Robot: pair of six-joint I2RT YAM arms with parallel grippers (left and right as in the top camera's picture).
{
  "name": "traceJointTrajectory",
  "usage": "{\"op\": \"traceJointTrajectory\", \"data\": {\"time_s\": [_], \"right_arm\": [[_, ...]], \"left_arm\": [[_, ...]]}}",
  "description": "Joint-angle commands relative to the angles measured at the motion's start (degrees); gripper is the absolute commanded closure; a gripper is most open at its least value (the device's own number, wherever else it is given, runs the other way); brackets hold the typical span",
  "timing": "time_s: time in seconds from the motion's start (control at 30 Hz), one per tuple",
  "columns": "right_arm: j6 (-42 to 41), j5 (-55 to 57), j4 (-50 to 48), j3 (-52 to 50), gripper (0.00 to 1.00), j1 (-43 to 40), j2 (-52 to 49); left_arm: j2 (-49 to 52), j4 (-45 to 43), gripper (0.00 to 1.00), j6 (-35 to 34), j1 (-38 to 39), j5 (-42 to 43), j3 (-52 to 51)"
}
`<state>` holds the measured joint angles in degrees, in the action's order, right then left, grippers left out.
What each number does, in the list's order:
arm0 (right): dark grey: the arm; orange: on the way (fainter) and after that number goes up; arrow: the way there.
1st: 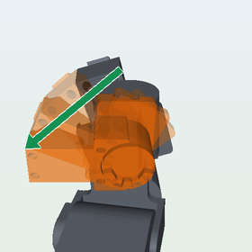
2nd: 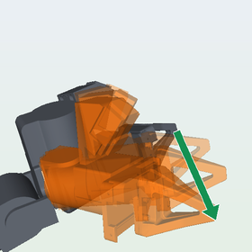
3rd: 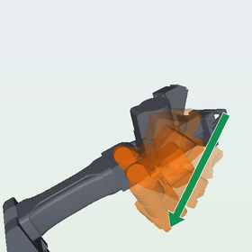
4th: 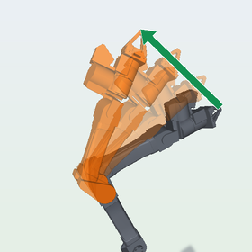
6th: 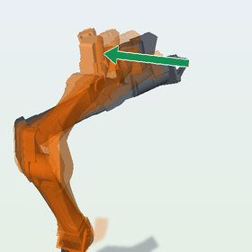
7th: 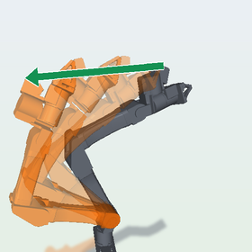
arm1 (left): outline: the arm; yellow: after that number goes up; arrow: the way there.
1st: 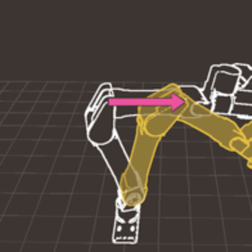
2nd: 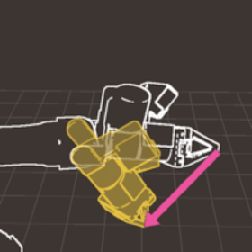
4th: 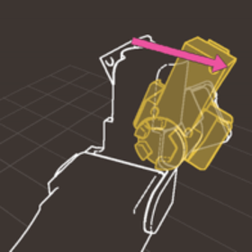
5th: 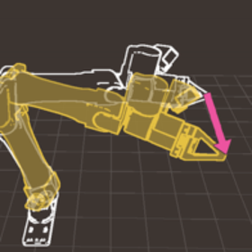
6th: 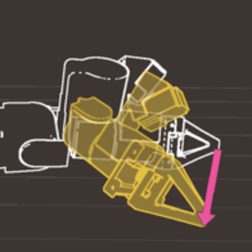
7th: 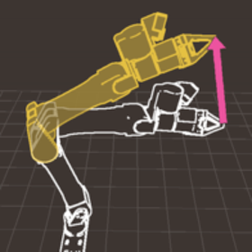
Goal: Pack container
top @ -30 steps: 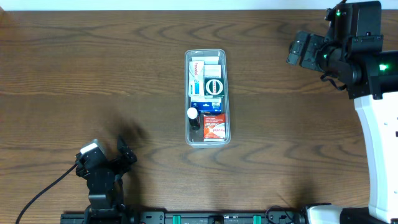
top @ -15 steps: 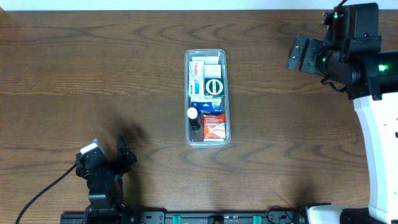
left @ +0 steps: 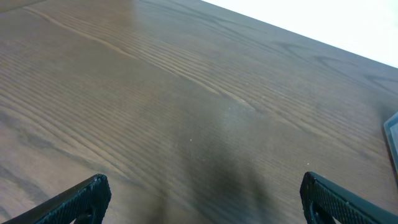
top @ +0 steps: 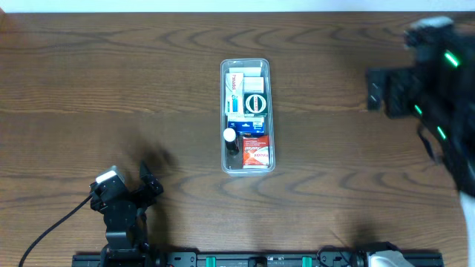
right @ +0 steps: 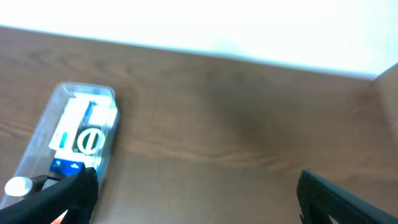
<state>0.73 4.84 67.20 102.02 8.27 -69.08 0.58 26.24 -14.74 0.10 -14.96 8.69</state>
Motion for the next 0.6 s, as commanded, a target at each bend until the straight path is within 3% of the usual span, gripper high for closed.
{"op": "traceJointTrajectory", "data": {"time_s": [0.0,0.13,0.57], "right_arm": [[4.4,0.9,-0.2,-2.4,0.01,-0.5,7.2],[5.8,1.0,-2.6,-10.1,0.01,-1.9,15.5],[5.5,-1.8,-27.6,-56.4,0.01,-4.9,41.4]], "left_arm": [[-0.3,0.3,0.02,0.6,-0.1,0.0,-1.1],[-0.3,0.3,0.02,0.5,-0.1,0.0,-1.1],[-0.3,0.3,0.02,0.5,-0.1,0.0,-1.1]]}}
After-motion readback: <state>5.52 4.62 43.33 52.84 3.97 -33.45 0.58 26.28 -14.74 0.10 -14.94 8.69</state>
